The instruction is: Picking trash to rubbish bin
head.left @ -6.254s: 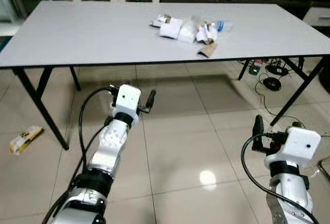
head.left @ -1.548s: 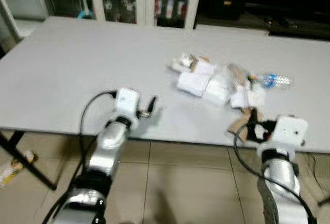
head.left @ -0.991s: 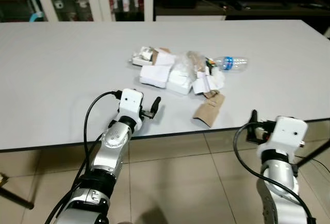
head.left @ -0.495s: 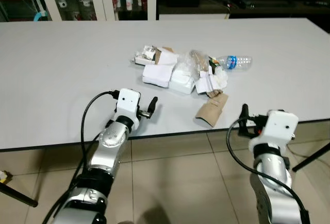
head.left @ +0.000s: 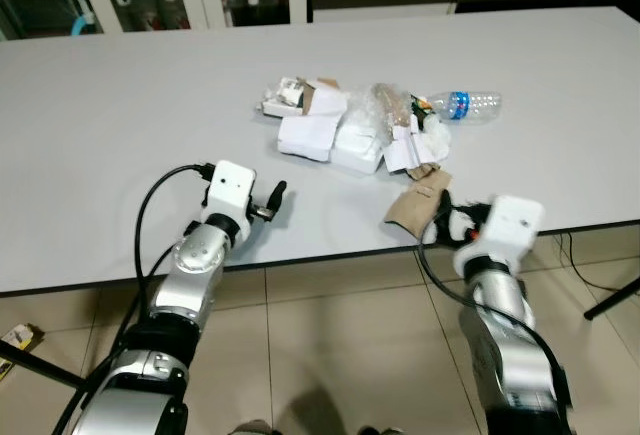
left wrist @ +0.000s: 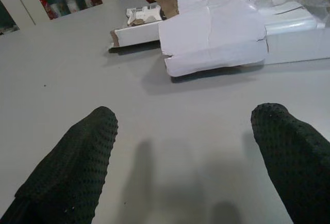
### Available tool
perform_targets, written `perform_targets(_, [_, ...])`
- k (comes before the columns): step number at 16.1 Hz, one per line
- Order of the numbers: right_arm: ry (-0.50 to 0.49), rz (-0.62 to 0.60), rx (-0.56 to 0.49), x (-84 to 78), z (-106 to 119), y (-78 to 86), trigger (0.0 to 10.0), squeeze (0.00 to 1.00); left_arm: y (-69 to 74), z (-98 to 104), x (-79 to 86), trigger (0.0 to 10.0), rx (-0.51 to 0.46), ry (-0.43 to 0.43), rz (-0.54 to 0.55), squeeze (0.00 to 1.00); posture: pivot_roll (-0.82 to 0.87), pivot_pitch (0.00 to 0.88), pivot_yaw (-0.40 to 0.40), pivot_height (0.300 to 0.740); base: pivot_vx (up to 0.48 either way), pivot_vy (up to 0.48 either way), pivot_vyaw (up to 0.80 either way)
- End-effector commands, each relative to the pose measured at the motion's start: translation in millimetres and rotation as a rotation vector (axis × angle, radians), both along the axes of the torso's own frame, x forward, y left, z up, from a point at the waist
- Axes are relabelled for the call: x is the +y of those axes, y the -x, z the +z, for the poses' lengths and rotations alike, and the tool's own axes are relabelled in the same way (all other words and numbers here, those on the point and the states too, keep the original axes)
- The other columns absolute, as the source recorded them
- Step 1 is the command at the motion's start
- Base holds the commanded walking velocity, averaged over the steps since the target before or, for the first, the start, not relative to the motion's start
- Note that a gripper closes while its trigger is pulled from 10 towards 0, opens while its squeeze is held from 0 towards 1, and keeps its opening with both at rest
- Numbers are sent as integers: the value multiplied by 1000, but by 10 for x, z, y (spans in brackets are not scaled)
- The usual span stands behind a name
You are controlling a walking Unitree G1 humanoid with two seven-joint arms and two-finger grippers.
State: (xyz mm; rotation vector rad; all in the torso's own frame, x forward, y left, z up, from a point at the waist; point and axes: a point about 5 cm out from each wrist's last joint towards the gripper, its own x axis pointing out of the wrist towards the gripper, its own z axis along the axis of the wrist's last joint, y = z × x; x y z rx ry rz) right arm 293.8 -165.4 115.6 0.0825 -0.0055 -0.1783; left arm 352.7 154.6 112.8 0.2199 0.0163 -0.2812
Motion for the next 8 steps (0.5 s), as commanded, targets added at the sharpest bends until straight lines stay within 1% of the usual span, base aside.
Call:
perform_targets(1, [2, -2, 23, -30, -44, -35, 10000, 0, -24, 31, 11, 10000, 6, -22, -11, 0, 264, 141, 27, 740, 0, 0, 0])
perform_targets(3, [12, -15, 48, -57, -69, -79, 10000, 0, -20, 1, -10, 10000, 29, -13, -22, 0, 264, 141, 27, 740, 0, 0, 0])
perform_targets(4, [0, -17, 78, -68, -117, -114, 10000, 0, -14, -48, -60, 10000, 64, 17, -33, 0, 257, 133, 17, 740, 0, 0, 0])
perform_targets(5, [-12, -14, 86, -69, -133, -122, 10000, 0, -12, -57, -78, 10000, 66, 19, -37, 0, 253, 129, 12, 740, 0, 0, 0])
perform_targets(6, [-45, 2, 102, -53, -176, -163, 10000, 0, 10, -94, -124, 10000, 73, -2, -63, 0, 251, 128, 2, 740, 0, 0, 0])
perform_targets(7, [-50, 10, 108, -45, -189, -188, 10000, 0, 24, -115, -124, 10000, 79, -19, -81, 0, 253, 129, -6, 740, 0, 0, 0])
perform_targets(8, [-44, 17, 108, -39, -186, -216, 10000, 0, 42, -147, -79, 10000, 100, -26, -93, 0, 256, 132, -13, 740, 0, 0, 0])
